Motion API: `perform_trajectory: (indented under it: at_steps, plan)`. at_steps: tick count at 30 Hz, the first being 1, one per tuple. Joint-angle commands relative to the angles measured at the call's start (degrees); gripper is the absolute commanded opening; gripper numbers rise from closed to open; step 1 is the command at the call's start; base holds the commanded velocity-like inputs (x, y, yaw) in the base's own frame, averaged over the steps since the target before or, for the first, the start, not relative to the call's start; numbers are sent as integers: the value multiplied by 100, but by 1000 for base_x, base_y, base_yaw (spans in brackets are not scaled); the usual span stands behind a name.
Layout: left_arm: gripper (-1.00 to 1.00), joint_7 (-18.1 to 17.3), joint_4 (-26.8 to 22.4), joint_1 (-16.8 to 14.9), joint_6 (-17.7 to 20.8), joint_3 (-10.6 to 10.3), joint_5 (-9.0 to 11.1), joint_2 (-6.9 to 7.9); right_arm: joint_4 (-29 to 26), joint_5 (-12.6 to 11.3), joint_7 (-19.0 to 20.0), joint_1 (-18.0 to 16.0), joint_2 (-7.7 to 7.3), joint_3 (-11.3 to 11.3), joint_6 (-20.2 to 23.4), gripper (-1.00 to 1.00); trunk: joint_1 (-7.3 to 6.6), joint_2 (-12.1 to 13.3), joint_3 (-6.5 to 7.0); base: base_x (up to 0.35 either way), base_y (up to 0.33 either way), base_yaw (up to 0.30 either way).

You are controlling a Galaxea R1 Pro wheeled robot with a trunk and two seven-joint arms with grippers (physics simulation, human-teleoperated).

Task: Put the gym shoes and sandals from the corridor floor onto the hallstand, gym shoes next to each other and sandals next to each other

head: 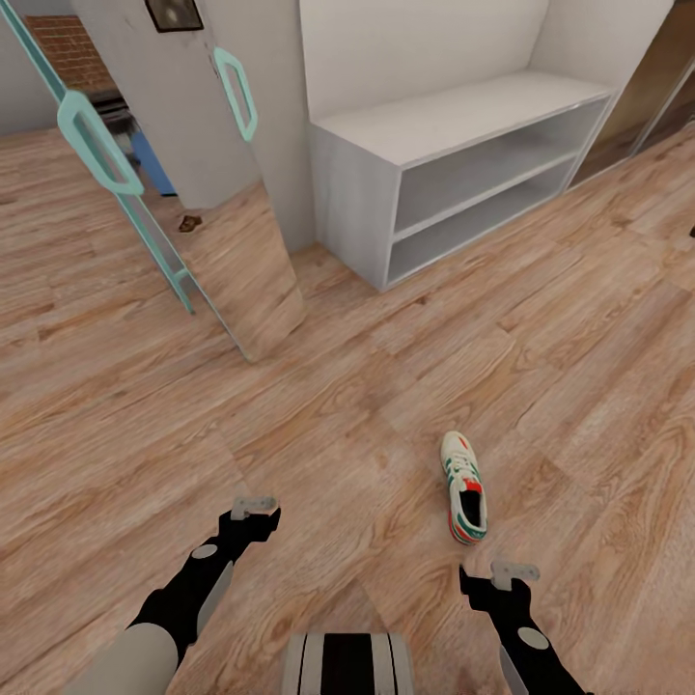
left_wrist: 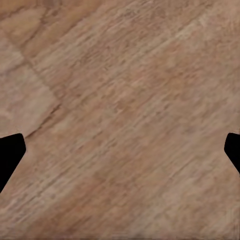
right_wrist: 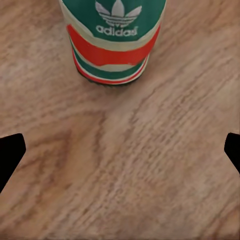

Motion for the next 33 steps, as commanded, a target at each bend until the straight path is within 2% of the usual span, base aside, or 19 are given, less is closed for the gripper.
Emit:
perform_trajectory:
  at_steps: [1, 4, 6, 25, 30, 33]
  plan:
    - [100, -13, -1, -2, -2, 2, 3, 0, 1, -2, -14, -2, 0, 3, -17, 100, 1, -3, -35, 0, 0, 0]
    - [100, -11, -2, -2, -2, 2, 3, 0, -8, -2, -14, -2, 0, -5, -19, 100, 9, -7, -126, 0, 0, 0]
    - [100, -12, -5, -2, -2, 2, 3, 0, -8, -2, -14, -2, 0, -4, -21, 100, 9, -7, -137, 0, 0, 0]
    - [100, -17, -13, 3, -20, -7, 2, -17, 17, 41, 12, -2, -23, 28, -59, 100, 9, -7, -154, 0, 0, 0]
    - [100, -17, -16, 2, -46, -7, 3, -18, -40, 35, 7, -2, -20, 26, -73, 100, 9, -7, -154, 0, 0, 0]
    - [100, -17, -16, 6, -162, -7, 3, -21, -266, 33, 5, -8, -19, 27, -129, 100, 9, -7, -154, 0, 0, 0]
